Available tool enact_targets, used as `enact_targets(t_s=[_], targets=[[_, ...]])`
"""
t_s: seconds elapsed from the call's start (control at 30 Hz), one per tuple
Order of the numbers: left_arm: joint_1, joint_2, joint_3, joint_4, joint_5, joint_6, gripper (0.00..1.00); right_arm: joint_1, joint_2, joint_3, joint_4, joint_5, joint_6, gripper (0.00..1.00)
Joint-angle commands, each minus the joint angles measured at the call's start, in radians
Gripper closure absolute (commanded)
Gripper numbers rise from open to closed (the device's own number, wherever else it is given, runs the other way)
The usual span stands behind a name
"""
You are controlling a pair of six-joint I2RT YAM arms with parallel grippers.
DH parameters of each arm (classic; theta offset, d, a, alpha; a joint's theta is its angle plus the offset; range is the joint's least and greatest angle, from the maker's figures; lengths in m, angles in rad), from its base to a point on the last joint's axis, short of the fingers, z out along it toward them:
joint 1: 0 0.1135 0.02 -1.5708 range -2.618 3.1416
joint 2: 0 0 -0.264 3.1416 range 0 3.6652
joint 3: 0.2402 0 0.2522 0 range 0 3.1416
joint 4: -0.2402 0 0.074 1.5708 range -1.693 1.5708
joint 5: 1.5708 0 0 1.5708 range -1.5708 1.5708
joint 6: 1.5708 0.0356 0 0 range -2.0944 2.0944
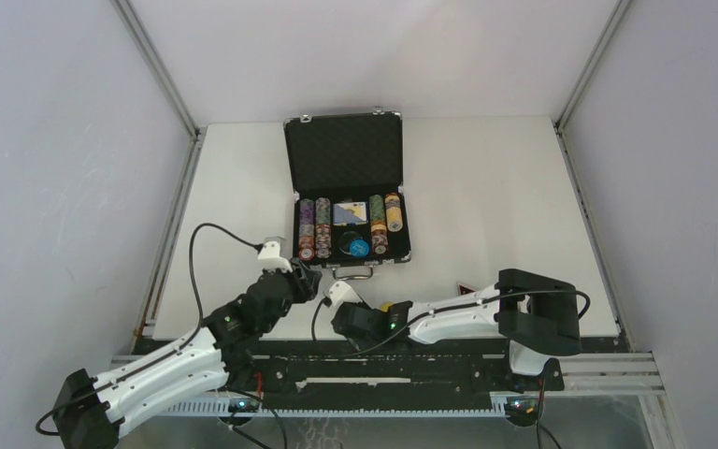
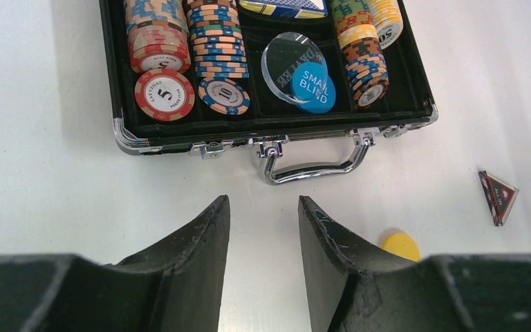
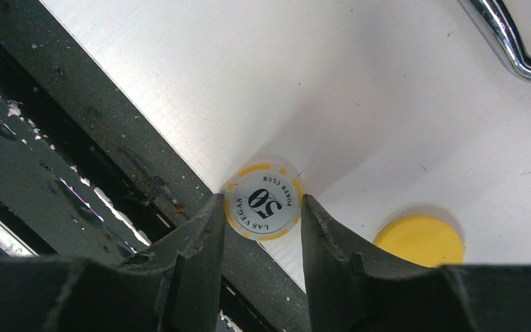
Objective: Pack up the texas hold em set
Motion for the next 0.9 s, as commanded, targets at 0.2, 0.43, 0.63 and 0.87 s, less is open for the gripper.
enact_targets(t_s=[0.2,0.43,0.63,0.87], targets=[[0.007,-0.006,0.006,0.002,0.029,0.021,0.54,-0.029,-0.036,0.031,-0.012,0.023,-0.007,0.63],[0.009,-0.016,0.018,-0.013,0.05,0.021,0.54,-0.044,-0.052,0.031,-0.02,0.038,-0.019,0.63],[0.022,0.01,0.02,-0.004,0.087,0.021,0.54,-0.059,-0.058,0.032,-0.019,0.043,-0.032,0.63],[0.082,0.06,0.022,0.045,0.264,0.021,0.53,-0.085,-0.097,0.031,-0.046,0.067,-0.052,0.63]])
